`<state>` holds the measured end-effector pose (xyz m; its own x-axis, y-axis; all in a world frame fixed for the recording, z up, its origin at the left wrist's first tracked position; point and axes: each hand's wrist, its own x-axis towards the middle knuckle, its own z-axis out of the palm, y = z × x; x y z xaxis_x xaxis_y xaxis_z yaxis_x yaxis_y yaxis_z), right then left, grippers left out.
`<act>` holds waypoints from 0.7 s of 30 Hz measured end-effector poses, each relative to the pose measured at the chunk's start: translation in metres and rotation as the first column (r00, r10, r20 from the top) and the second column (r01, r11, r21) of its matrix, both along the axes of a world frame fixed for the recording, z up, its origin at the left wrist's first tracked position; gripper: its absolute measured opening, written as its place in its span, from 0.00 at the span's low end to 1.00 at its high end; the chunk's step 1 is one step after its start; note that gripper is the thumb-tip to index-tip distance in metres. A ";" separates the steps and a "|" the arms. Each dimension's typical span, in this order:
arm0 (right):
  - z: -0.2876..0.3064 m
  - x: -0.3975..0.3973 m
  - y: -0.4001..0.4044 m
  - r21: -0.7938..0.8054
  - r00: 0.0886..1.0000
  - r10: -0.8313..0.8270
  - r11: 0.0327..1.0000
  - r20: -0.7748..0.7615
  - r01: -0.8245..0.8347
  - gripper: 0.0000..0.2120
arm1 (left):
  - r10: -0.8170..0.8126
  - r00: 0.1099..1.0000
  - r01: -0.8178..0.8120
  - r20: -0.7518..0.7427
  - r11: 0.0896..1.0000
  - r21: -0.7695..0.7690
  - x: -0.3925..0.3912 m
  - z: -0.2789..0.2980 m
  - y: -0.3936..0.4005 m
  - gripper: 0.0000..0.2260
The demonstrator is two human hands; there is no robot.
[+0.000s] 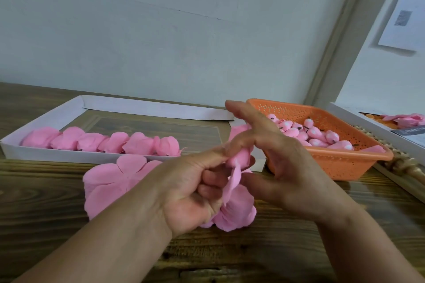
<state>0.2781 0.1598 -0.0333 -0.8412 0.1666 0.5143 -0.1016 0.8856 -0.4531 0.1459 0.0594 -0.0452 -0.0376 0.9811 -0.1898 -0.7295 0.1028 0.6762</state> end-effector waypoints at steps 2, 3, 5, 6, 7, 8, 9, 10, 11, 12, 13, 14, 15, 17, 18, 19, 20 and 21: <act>0.000 0.000 0.000 0.004 1.000 0.008 1.000 0.008 -0.008 0.17 | 0.001 1.000 -0.001 0.021 1.000 -0.020 -0.001 -0.001 0.001 0.05; 0.000 0.000 0.000 0.001 1.000 0.016 1.000 0.009 -0.016 0.16 | 0.004 1.000 -0.004 0.030 1.000 -0.026 -0.001 -0.001 0.002 0.05; 0.000 0.001 0.000 -0.021 0.999 0.040 0.999 -0.003 -0.040 0.13 | 0.024 0.999 -0.022 0.039 0.999 -0.037 -0.002 -0.001 0.002 0.06; 0.000 0.002 0.001 -0.027 0.999 0.044 0.999 -0.013 -0.044 0.12 | 0.032 0.999 -0.031 0.037 0.999 -0.041 -0.002 0.000 0.002 0.05; 0.000 0.002 0.002 -0.027 0.999 0.040 0.999 -0.027 -0.041 0.11 | 0.037 0.999 -0.036 0.030 0.998 -0.044 -0.002 0.000 0.002 0.05; 0.000 0.002 0.002 -0.028 0.999 0.034 0.999 -0.041 -0.035 0.10 | 0.038 0.999 -0.037 0.021 0.998 -0.046 -0.002 0.001 0.002 0.05; 0.000 0.002 0.003 -0.033 0.998 0.030 0.999 -0.052 -0.032 0.10 | 0.037 0.999 -0.037 0.012 0.998 -0.049 -0.001 0.001 0.002 0.05; 0.001 0.002 0.003 -0.037 0.998 0.028 0.999 -0.057 -0.030 0.09 | 0.037 0.999 -0.037 0.001 0.998 -0.051 -0.002 0.001 0.001 0.05; 0.001 0.002 0.003 -0.036 0.998 0.027 0.999 -0.058 -0.029 0.09 | 0.038 0.999 -0.038 -0.010 0.998 -0.053 -0.002 0.001 0.001 0.05; 0.001 0.002 0.003 -0.036 0.998 0.025 0.999 -0.057 -0.027 0.09 | 0.038 0.999 -0.039 -0.022 0.998 -0.056 -0.002 0.001 0.001 0.05; 0.000 0.002 0.003 -0.040 0.998 0.024 0.999 -0.056 -0.026 0.10 | 0.037 0.999 -0.039 -0.031 0.997 -0.060 -0.003 0.000 0.001 0.06; 0.000 0.002 0.003 -0.045 0.998 0.024 0.999 -0.056 -0.026 0.10 | 0.036 0.999 -0.039 -0.037 0.997 -0.062 -0.002 0.001 0.001 0.06; 0.000 0.002 0.003 -0.051 0.998 0.024 0.998 -0.058 -0.027 0.10 | 0.036 0.999 -0.039 -0.040 0.997 -0.063 -0.002 0.000 0.000 0.06; -0.001 0.001 0.003 -0.075 0.997 0.029 0.997 -0.065 -0.034 0.11 | 0.041 0.998 -0.044 -0.041 0.997 -0.064 -0.002 0.000 0.001 0.06; -0.001 0.001 0.003 -0.083 0.997 0.030 0.996 -0.066 -0.036 0.13 | 0.045 0.998 -0.047 -0.040 0.997 -0.064 -0.002 0.000 0.000 0.07; -0.001 0.000 0.003 -0.074 0.998 0.027 0.997 -0.065 -0.032 0.15 | 0.047 0.998 -0.049 -0.037 0.997 -0.062 -0.002 0.000 0.001 0.07; -0.002 0.000 0.003 -0.051 0.998 0.024 0.998 -0.061 -0.027 0.18 | 0.048 0.998 -0.050 -0.034 0.997 -0.060 -0.002 0.001 0.000 0.07; -0.002 -0.001 0.003 -0.026 0.998 0.019 0.999 -0.054 -0.020 0.20 | 0.050 0.998 -0.051 -0.030 0.997 -0.059 -0.002 0.001 0.000 0.07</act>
<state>0.2774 0.1624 -0.0350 -0.8157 0.1649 0.5545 -0.1434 0.8710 -0.4699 0.1439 0.0593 -0.0442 -0.0930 0.9648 -0.2460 -0.7155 0.1070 0.6904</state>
